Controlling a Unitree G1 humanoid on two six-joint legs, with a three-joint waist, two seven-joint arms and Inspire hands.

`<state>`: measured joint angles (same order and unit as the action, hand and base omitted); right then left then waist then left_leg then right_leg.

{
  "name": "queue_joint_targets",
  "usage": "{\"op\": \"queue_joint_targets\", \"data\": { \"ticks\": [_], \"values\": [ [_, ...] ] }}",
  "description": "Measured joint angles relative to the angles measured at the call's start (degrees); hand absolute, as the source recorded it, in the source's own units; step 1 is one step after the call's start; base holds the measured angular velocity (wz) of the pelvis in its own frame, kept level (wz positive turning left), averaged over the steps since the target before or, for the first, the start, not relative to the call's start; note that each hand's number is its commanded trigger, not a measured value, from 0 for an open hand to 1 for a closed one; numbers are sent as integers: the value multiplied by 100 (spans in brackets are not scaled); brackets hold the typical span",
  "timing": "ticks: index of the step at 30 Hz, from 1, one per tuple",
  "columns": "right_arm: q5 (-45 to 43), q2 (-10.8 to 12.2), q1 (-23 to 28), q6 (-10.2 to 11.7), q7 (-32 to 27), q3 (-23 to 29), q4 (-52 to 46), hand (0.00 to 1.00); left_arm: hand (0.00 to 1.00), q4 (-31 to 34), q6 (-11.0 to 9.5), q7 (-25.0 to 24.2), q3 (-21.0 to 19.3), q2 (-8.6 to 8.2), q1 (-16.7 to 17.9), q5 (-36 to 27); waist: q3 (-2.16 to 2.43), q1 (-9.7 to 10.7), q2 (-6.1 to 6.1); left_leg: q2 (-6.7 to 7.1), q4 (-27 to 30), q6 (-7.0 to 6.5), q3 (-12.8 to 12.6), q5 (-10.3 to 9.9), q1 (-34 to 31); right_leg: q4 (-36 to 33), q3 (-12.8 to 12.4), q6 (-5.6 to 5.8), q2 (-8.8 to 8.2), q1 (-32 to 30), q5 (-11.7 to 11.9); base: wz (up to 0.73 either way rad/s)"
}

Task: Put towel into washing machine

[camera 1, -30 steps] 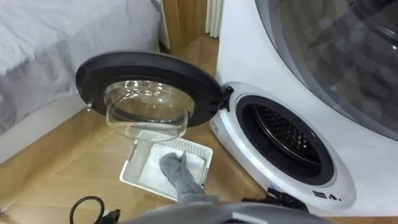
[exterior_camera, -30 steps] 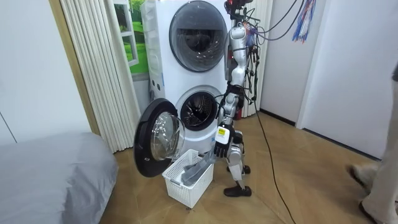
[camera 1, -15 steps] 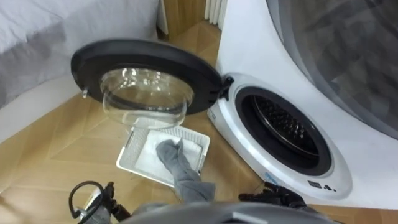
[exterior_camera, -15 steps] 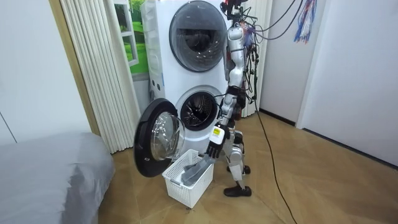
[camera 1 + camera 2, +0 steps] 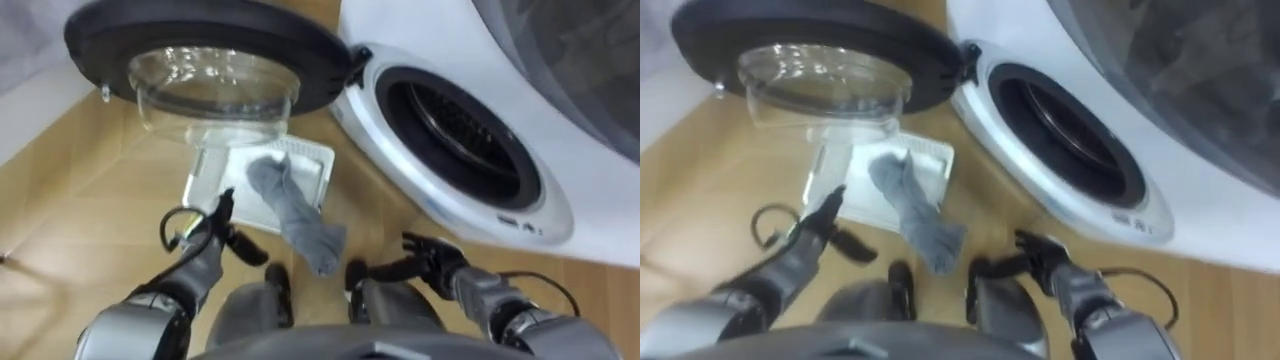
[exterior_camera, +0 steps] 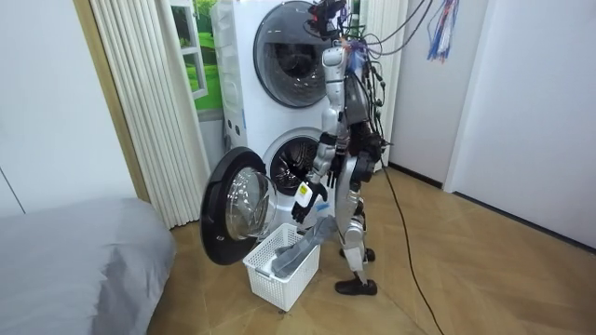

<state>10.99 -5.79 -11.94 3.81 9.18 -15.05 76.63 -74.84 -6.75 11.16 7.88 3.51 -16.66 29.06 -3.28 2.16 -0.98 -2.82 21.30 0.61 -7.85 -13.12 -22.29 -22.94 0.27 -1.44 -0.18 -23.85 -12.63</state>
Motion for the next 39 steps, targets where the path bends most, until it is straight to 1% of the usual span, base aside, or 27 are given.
{"op": "queue_joint_targets", "data": {
  "ticks": [1,2,3,4,5,7,8,10,12,13,14,16,17,18,20,22,23,25,26,27,29,31,33,34,35,37,39],
  "values": [
    [7,-1,-75,-9,-35,-4,-24,0,0,-64,3,1,152,37,-107,19,-17,57,8,-1,85,0,0,0,-216,-166,1,1,-7,-264,0,-8],
    [20,-2,-112,-8,-41,-3,-37,0,0,-75,4,-1,199,56,-149,25,-26,74,2,0,119,0,0,0,-318,-233,10,1,-13,-389,0,-15],
    [22,-2,-182,-7,-50,-2,-57,0,0,-82,3,-2,305,96,-229,28,-56,103,-17,3,216,0,-2,0,-516,-351,19,1,-26,-622,-1,-19],
    [23,-2,-244,0,-76,-3,-73,0,0,-79,2,-2,388,124,-310,35,-74,153,-29,10,290,-1,-2,-1,-678,-457,22,1,-47,-823,0,-16],
    [38,-2,-279,6,-95,-2,-74,0,0,-77,2,-2,406,130,-346,40,-82,193,-26,11,357,-1,-2,-1,-774,-520,20,1,-60,-916,-1,-9],
    [210,-27,-403,59,-136,-177,-127,0,0,-70,2,1,559,155,-578,205,-124,247,-47,-3,739,-14,-1,-12,-1199,-803,32,2,-62,-1312,-2,-9],
    [301,-31,-480,74,-172,-188,-128,0,0,-69,-17,11,613,157,-728,346,-146,270,-27,-45,987,-58,-3,-51,-1435,-925,149,-1,-74,-1498,-4,-9],
    [446,-29,-504,121,-251,-192,-248,0,0,-67,-39,133,712,158,-913,476,-190,302,-3,-69,1319,-72,25,-101,-1776,-1172,184,-37,-86,-1777,-37,0],
    [544,-29,-535,140,-278,-188,-369,0,0,-51,-66,265,804,178,-1108,620,-199,317,-2,-108,1676,-100,24,-198,-2123,-1471,154,-59,-75,-2125,-89,-9],
    [683,-30,-550,169,-281,-197,-441,0,0,-46,-79,340,807,186,-1220,764,-218,309,15,-168,1967,-114,22,-359,-2335,-1716,133,-98,-67,-2346,-168,-20],
    [804,-30,-548,186,-277,-227,-544,0,0,-44,-81,392,817,207,-1322,839,-226,348,14,-182,2239,-123,24,-508,-2553,-2004,98,-106,-68,-2607,-271,-16],
    [1037,-32,-581,246,-254,-226,-634,0,0,-45,-80,459,854,237,-1415,935,-229,414,16,-172,2572,-155,27,-622,-2885,-2387,9,-91,-82,-2976,-351,-11],
    [1200,-50,-616,263,-222,-229,-684,0,0,-44,-78,486,950,256,-1449,938,-230,444,18,-172,2782,-178,45,-684,-3077,-2594,-9,-79,-82,-3189,-371,-15],
    [1297,-55,-626,272,-199,-233,-698,0,0,-42,-75,503,1027,264,-1459,939,-232,471,20,-169,2883,-191,44,-706,-3161,-2694,-17,-77,-90,-3275,-382,-8],
    [1637,-47,-632,354,-166,-352,-803,0,0,-39,-70,617,1217,292,-1495,995,-233,628,25,-173,3261,-242,39,-779,-3502,-3063,-23,-59,-135,-3616,-452,2],
    [1859,-48,-673,441,-133,-485,-882,0,0,-38,-66,710,1345,293,-1545,1104,-233,718,23,-199,3466,-247,26,-823,-3737,-3269,-50,-37,-150,-3855,-470,0],
    [2039,-67,-665,489,-141,-600,-984,0,0,-38,-66,777,1448,277,-1589,1187,-233,737,26,-227,3591,-279,-9,-845,-3885,-3379,-65,-23,-151,-4012,-477,-3],
    [2259,-65,-672,509,-150,-652,-1061,0,0,-38,-64,889,1558,251,-1638,1295,-232,769,28,-248,3769,-298,-8,-874,-4084,-3523,-74,-17,-135,-4199,-481,-5],
    [2308,-67,-680,511,-148,-661,-1087,0,0,-38,-64,934,1617,254,-1654,1328,-231,785,28,-246,3826,-296,3,-881,-4153,-3572,-76,-14,-135,-4265,-484,0],
    [2451,-76,-688,517,-145,-698,-1195,0,0,-34,-63,1035,1735,285,-1681,1357,-228,846,32,-247,3941,-302,16,-898,-4310,-3670,-74,-11,-134,-4416,-491,0],
    [2714,-126,-692,572,-100,-808,-1328,0,0,-28,-35,1169,1967,321,-1728,1450,-226,889,36,-255,4122,-321,19,-921,-4562,-3802,-70,-11,-110,-4655,-491,-5],
    [2827,-145,-713,612,-59,-858,-1337,0,0,-30,21,1240,2118,305,-1733,1492,-226,889,36,-273,4228,-319,35,-967,-4659,-3875,-72,-11,-66,-4743,-492,-7],
    [2889,-152,-727,628,7,-858,-1308,0,0,-28,38,1245,2182,279,-1764,1612,-224,897,39,-274,4307,-323,45,-998,-4722,-3948,-69,-8,-58,-4798,-513,-2],
    [2915,-152,-756,649,62,-858,-1277,0,0,-28,48,1247,2207,276,-1780,1725,-224,930,39,-272,4372,-330,46,-1025,-4768,-4018,-73,0,-55,-4837,-543,0],
    [2931,-151,-761,675,108,-860,-1276,0,0,-24,52,1246,2312,278,-1785,1790,-223,965,39,-272,4439,-348,50,-1049,-4807,-4087,-71,-1,-62,-4872,-575,4],
    [2997,-151,-762,698,151,-862,-1282,0,0,-24,59,1236,2470,293,-1782,1796,-223,1016,38,-275,4529,-379,49,-1088,-4849,-4182,-77,10,-68,-4921,-625,0],
    [3071,-152,-765,723,154,-863,-1288,0,0,-23,66,1235,2576,278,-1782,1858,-221,1025,34,-274,4633,-382,48,-1146,-4884,-4288,-93,15,-69,-4965,-677,0]
  ]
}}
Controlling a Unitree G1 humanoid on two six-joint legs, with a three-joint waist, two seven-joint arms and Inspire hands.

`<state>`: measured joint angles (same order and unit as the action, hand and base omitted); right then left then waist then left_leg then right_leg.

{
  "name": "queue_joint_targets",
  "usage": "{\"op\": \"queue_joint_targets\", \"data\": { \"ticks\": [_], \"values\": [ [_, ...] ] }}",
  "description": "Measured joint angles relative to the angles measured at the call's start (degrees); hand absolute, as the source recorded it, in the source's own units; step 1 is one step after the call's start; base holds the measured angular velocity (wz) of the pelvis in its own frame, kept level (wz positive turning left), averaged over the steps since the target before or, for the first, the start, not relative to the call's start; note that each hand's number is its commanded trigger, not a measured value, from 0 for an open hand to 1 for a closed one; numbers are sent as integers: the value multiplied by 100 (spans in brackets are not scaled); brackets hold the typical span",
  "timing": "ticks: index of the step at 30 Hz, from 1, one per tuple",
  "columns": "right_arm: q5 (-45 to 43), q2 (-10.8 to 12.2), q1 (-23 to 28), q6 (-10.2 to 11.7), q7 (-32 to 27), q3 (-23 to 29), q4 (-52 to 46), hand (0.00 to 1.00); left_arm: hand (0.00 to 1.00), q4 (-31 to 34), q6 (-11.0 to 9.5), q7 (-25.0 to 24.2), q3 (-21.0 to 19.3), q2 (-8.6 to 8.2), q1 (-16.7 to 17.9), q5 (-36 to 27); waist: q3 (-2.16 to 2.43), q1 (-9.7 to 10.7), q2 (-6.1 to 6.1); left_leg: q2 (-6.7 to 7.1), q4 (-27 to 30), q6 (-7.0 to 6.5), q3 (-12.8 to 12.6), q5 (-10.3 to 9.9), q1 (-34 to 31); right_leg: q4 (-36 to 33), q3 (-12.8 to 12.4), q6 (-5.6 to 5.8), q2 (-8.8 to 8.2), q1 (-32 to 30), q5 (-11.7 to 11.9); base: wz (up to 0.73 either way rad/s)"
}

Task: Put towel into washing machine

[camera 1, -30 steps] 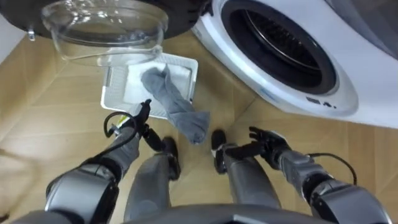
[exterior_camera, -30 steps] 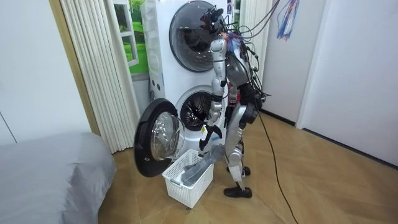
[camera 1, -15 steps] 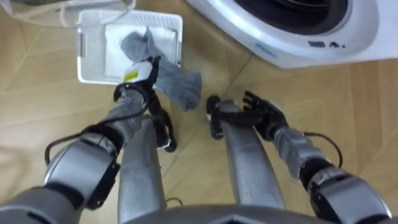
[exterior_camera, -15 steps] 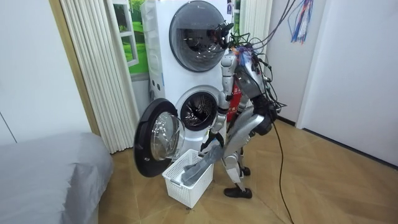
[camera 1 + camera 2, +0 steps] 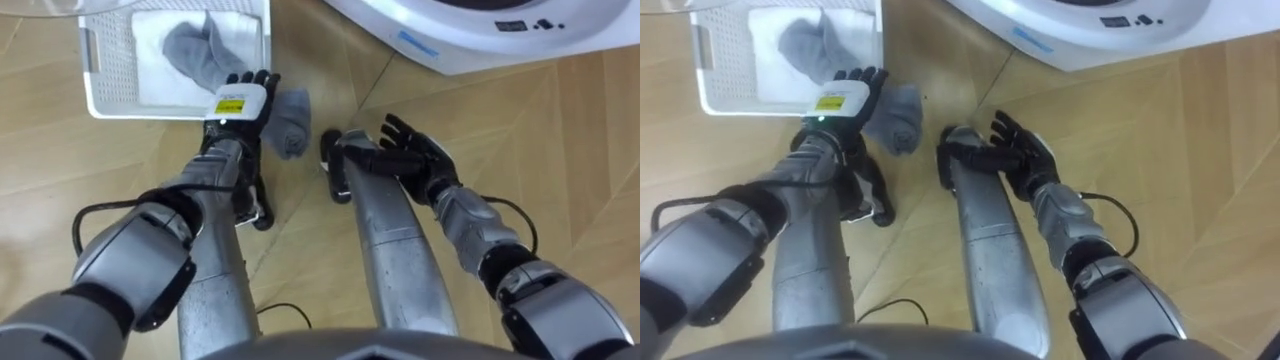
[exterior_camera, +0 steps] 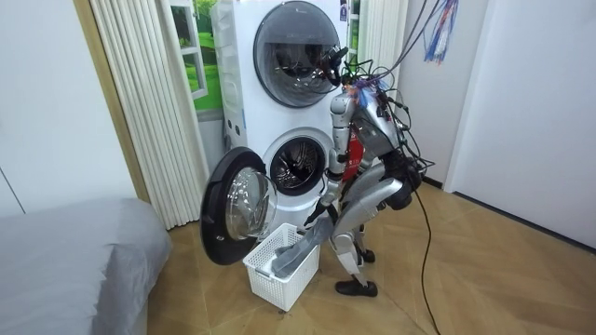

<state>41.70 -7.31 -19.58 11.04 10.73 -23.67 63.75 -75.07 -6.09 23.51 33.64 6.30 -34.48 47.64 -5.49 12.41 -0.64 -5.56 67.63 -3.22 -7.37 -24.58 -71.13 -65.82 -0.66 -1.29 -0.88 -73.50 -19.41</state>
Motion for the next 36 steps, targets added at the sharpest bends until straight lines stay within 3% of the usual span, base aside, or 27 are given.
{"op": "queue_joint_targets", "data": {
  "ticks": [3,4,5,6,15,32,36],
  "values": [
    [78,1,-3,39,29,-20,-50,0,0,22,7,1,96,-20,-2,216,0,11,-1,-32,182,-11,-12,-89,-99,-162,-19,11,11,-114,-65,-4],
    [113,-3,-1,54,50,-40,-90,0,51,32,12,2,139,-26,-3,305,3,26,-5,-71,230,-15,-16,-111,-136,-209,-24,13,16,-154,-80,-7],
    [135,-2,-1,58,84,-43,-129,0,81,78,31,2,160,-26,-3,409,3,52,-5,-71,241,-16,-16,-112,-177,-221,-25,15,13,-192,-82,0],
    [146,-2,-1,58,103,-46,-138,0,100,92,36,1,172,-29,-2,443,3,64,-5,-74,248,-16,-16,-112,-194,-224,-24,15,15,-208,-82,0],
    [349,-7,-19,59,263,-223,-196,0,100,123,80,3,601,-31,-84,584,7,245,-12,-78,289,-8,-36,-165,-245,-280,-23,-3,2,-281,-132,-1],
    [623,-14,-18,-3,426,-408,-160,0,100,121,247,-169,845,-3,-170,567,9,476,-15,-150,317,12,-33,-205,-211,-281,-15,-16,76,-247,-153,0],
    [655,-42,63,1,421,-439,-164,0,100,122,185,-290,823,-7,-174,540,10,542,-18,-64,245,15,-34,-205,-5,-272,-9,-27,-7,-50,-194,6]
  ]
}}
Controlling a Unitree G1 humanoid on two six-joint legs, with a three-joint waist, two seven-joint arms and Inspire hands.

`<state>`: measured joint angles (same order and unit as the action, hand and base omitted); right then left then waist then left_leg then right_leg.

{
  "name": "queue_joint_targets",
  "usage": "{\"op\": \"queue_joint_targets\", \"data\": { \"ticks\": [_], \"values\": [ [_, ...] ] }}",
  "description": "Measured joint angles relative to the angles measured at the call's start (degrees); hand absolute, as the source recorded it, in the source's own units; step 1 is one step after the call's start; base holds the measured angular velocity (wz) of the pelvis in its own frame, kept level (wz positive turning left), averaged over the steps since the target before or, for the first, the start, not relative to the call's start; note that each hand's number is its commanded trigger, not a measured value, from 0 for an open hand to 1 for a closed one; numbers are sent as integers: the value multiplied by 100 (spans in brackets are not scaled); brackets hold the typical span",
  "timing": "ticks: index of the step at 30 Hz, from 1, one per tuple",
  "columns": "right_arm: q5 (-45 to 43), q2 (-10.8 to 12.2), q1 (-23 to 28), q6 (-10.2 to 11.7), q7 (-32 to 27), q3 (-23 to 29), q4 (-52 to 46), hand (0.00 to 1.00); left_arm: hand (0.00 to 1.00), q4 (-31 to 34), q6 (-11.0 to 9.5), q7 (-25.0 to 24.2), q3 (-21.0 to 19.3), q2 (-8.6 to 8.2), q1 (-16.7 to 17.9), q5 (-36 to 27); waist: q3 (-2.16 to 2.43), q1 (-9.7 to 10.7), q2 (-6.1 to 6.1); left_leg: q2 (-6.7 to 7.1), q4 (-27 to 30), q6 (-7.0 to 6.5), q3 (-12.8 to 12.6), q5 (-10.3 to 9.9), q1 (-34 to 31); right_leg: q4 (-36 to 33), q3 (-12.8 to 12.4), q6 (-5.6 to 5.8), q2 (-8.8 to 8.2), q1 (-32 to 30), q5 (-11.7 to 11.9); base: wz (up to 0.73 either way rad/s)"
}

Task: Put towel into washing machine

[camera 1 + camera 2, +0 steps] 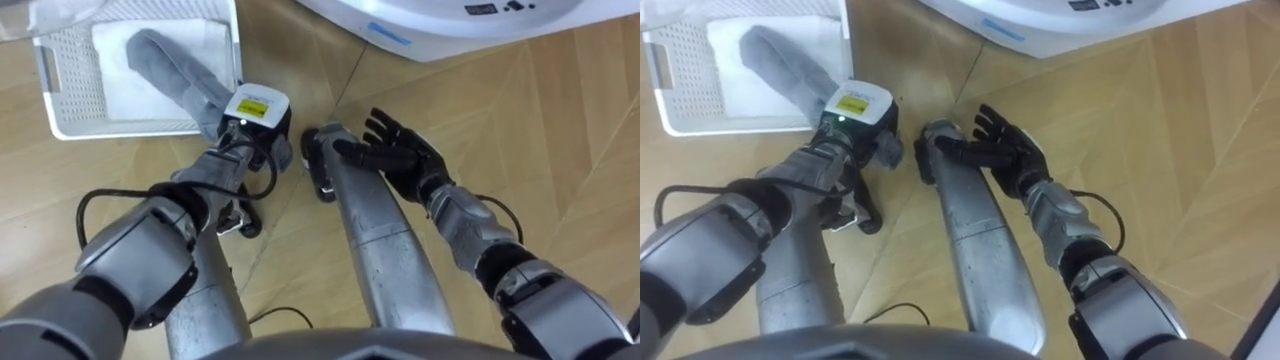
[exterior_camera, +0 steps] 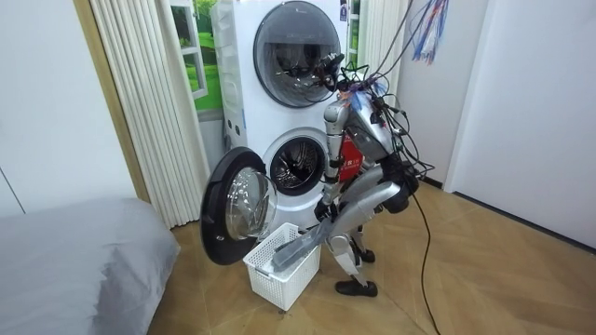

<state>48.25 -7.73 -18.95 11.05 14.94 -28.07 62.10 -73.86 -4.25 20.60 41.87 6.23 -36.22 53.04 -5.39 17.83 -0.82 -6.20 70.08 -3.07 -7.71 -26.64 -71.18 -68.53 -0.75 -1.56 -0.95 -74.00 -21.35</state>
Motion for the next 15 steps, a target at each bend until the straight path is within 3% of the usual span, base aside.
{"op": "queue_joint_targets", "data": {
  "ticks": [3,7,11,15],
  "values": [
    [-239,-4,46,-4,-150,-1,45,0,100,-34,-108,1,-39,2,41,-216,2,-13,-3,-16,-116,15,25,4,316,162,82,-12,-2,360,2,0],
    [-657,-91,282,18,-417,-47,27,0,100,-36,-510,61,-300,22,208,-943,7,-100,-11,-15,-564,38,1,69,977,654,99,5,13,1045,89,-4],
    [-1133,-90,338,41,-666,-26,133,0,100,-29,-820,395,-752,37,309,-1443,19,-358,11,-12,-1051,47,-4,189,1481,1203,113,28,50,1589,239,-4],
    [-1656,-112,343,41,-914,91,283,0,100,333,-1116,698,-1145,287,505,-1987,37,-701,50,25,-1575,50,-36,338,1905,1704,153,39,0,2015,360,5]
  ]
}}
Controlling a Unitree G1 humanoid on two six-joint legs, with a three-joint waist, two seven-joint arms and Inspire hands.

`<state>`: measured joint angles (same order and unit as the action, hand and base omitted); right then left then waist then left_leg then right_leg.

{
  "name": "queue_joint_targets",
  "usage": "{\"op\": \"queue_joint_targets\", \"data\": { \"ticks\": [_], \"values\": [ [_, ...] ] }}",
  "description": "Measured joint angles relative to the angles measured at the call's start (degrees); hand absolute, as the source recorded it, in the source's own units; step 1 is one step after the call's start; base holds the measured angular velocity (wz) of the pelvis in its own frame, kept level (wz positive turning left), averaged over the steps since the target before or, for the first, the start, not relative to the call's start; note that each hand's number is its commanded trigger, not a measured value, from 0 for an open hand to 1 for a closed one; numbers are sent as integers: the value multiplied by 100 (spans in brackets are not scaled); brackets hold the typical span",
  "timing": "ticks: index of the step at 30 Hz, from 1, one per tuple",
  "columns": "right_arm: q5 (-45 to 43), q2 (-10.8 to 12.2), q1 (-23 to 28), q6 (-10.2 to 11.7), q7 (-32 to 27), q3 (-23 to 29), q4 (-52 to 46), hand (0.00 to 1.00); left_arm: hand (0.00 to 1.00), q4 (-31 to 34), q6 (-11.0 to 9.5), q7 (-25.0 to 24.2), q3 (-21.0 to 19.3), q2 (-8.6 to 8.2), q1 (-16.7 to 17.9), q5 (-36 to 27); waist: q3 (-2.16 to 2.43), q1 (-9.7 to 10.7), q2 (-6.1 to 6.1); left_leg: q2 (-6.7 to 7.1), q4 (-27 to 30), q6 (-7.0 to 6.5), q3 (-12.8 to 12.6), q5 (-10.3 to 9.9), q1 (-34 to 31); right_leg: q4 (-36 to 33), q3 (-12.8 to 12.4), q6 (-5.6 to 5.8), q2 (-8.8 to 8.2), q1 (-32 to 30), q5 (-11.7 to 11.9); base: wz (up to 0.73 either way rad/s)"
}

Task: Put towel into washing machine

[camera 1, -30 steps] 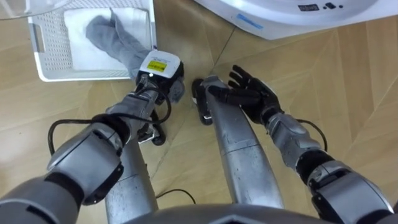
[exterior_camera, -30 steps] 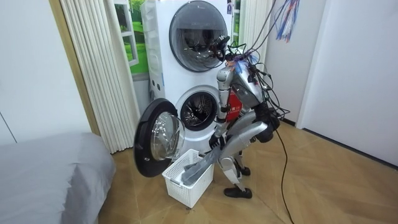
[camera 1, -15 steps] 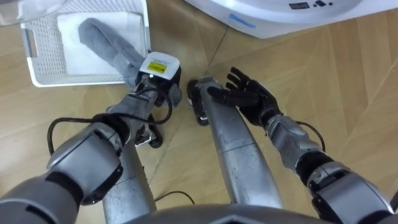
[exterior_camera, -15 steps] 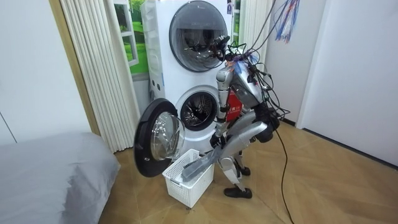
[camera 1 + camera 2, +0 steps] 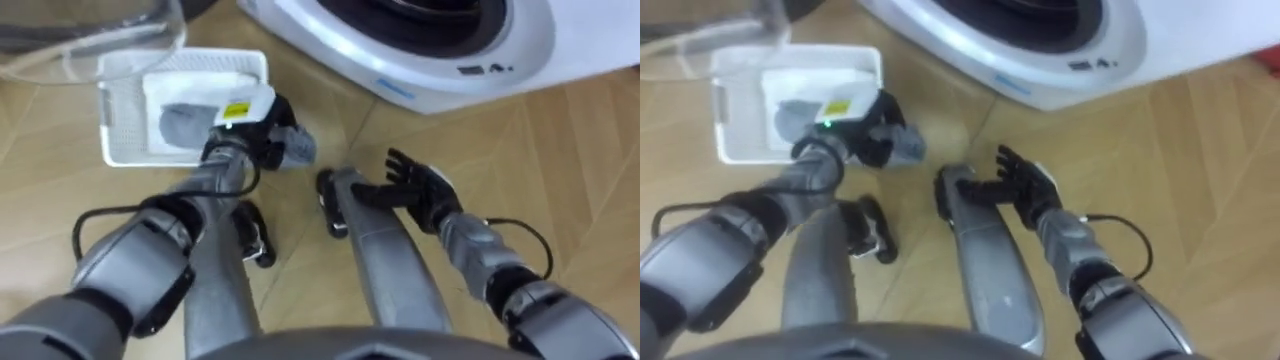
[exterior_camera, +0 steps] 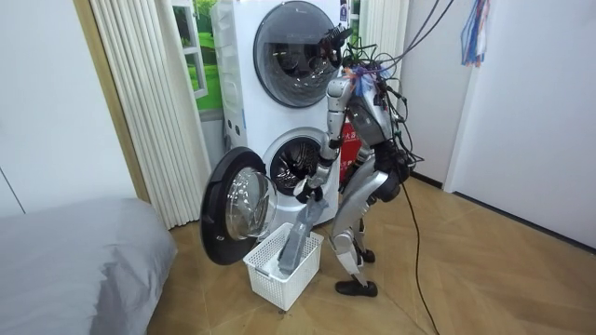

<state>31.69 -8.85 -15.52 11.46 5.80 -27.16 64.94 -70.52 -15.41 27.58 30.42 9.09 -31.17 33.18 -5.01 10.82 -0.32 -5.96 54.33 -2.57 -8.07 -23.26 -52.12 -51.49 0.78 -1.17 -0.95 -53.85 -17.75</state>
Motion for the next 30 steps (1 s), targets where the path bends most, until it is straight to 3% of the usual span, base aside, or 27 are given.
{"op": "queue_joint_targets", "data": {
  "ticks": [1,6,7,10,15,21,23,25,30],
  "values": [
    [-83,-3,34,-5,-50,8,2,0,100,140,-22,140,-53,59,75,-132,3,-76,10,71,-106,12,21,36,93,75,25,2,-28,98,7,18],
    [-532,-3,-59,0,-150,124,118,0,100,478,-111,384,-225,105,281,-678,35,-375,81,170,-535,-4,19,170,525,346,281,6,-262,525,7,18],
    [-562,-7,-98,3,-154,156,181,0,100,542,-129,394,-305,82,328,-751,58,-455,121,173,-604,-7,18,174,620,425,298,5,-267,627,7,0],
    [-562,8,-144,-2,-195,150,246,0,100,552,-249,383,-354,-18,379,-1060,56,-589,154,181,-750,-18,33,192,885,590,354,5,-286,924,9,5],
    [-654,10,-124,-42,-63,148,240,0,100,1170,-262,-36,-338,-157,717,-2430,63,-664,163,270,-1045,-23,40,279,1152,791,396,15,-356,1180,17,10],
    [-830,18,-130,-55,11,204,237,0,100,1637,-258,-1390,-278,-283,1102,-4206,87,-766,150,283,-1196,-14,22,318,1321,904,414,25,-382,1339,27,1],
    [-912,41,-113,-132,58,358,232,0,100,1770,-255,-2005,-205,-283,1248,-5092,154,-786,139,282,-1204,-2,17,328,1342,942,414,24,-374,1356,29,0],
    [-920,43,-107,-155,59,367,234,0,100,1774,-245,-2419,-91,-285,1378,-5620,191,-798,135,287,-1242,2,22,333,1446,974,416,24,-373,1447,29,0],
    [-930,43,-122,-155,75,369,195,0,100,1878,-149,-3411,181,-241,1530,-6420,221,-790,129,263,-1269,23,93,344,1604,1100,546,4,-358,1700,62,3]
  ]
}}
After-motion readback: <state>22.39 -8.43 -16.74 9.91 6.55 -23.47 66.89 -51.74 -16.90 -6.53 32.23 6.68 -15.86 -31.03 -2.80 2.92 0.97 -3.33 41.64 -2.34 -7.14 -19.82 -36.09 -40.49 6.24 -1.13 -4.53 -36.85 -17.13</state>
